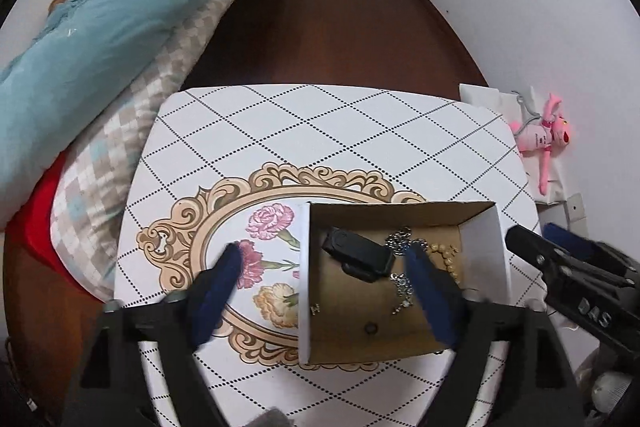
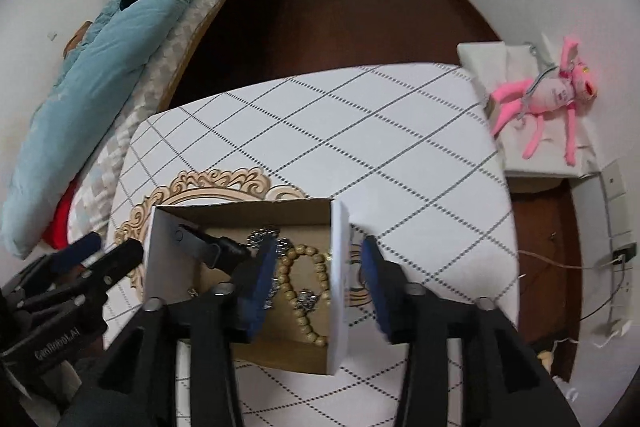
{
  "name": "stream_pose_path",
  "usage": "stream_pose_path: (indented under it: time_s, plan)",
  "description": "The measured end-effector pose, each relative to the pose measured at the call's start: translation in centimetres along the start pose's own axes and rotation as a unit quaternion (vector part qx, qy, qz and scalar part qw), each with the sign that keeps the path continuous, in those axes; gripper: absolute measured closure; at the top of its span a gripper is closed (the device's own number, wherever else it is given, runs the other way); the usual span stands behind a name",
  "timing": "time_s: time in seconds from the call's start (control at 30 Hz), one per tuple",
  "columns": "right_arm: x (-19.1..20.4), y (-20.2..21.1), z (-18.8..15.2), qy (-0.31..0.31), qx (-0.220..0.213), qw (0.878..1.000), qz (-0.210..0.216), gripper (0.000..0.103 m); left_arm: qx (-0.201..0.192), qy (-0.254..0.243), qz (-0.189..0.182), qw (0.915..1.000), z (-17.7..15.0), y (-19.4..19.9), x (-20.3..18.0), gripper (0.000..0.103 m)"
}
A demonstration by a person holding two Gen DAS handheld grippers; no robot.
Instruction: Organize jewelry
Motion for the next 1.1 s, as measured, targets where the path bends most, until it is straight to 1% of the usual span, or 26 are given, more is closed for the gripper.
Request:
stream_pose_path:
  time_s: [0.03,0.07,0.13,0.27,0.3,0.33,0.4,0.63,0.7,0.83,1.0,1.1]
  plan:
    - [0.0,0.2,0.0,0.006,-0.002,1.000,-0.008,0.026,-0.002,-0.002,0.003,1.0000,0.0,-0.1,0.0,0.000]
    - [0.0,0.3,-0.1,0.011,-0.002,1.000,-0.015,0.015,-0.004,-0.004,0.007,1.0000,-0.1,-0.1,0.0,0.000]
    - [0.0,0.6,-0.2,0.021,-0.007,0.999,-0.032,0.007,-0.014,-0.009,0.018,0.9997,-0.3,0.1,0.0,0.000]
    - [0.1,1.7,-0.8,0.034,-0.021,0.997,-0.066,0.006,-0.031,-0.006,0.030,0.9991,-0.7,0.9,0.6,0.000]
    - [0.1,2.0,-0.9,0.036,-0.024,0.996,-0.072,0.005,-0.033,-0.002,0.030,0.9990,-0.9,1.2,0.7,0.000]
    - [0.1,2.4,-1.2,0.040,-0.028,0.995,-0.085,0.002,-0.035,0.001,0.030,0.9989,-1.1,1.5,0.9,0.000]
    - [0.0,2.9,-1.8,0.044,-0.030,0.994,-0.097,0.001,-0.038,0.007,0.032,0.9987,-1.6,1.9,1.2,0.000]
    - [0.4,4.8,-4.3,0.040,-0.036,0.994,-0.096,0.001,-0.039,0.018,0.037,0.9984,-3.7,4.3,1.9,0.000]
    - [0.6,5.9,-5.0,0.035,-0.044,0.994,-0.093,0.001,-0.051,0.013,0.030,0.9982,-4.4,6.0,1.7,0.000]
    - [1.2,8.7,-6.9,0.033,-0.073,0.992,-0.098,0.001,-0.083,0.006,0.039,0.9958,-5.9,9.5,1.7,0.000]
    - [1.7,12.6,-8.9,0.032,-0.107,0.988,-0.103,0.001,-0.104,0.009,0.046,0.9935,-7.5,12.9,1.7,0.000]
    - [2.0,15.1,-9.8,0.030,-0.125,0.987,-0.100,0.001,-0.114,0.017,0.041,0.9925,-8.2,14.9,1.7,0.000]
Point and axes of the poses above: each gripper's, at about its wrist camera, not at the fingertips, and y roughly against the way its jaws point, x to its left, z to its top, the point moved 7 cm from there along -y, roughly the way its jaws point, and after that the axes turned 7 degrees about z, right-handed, at the moved point
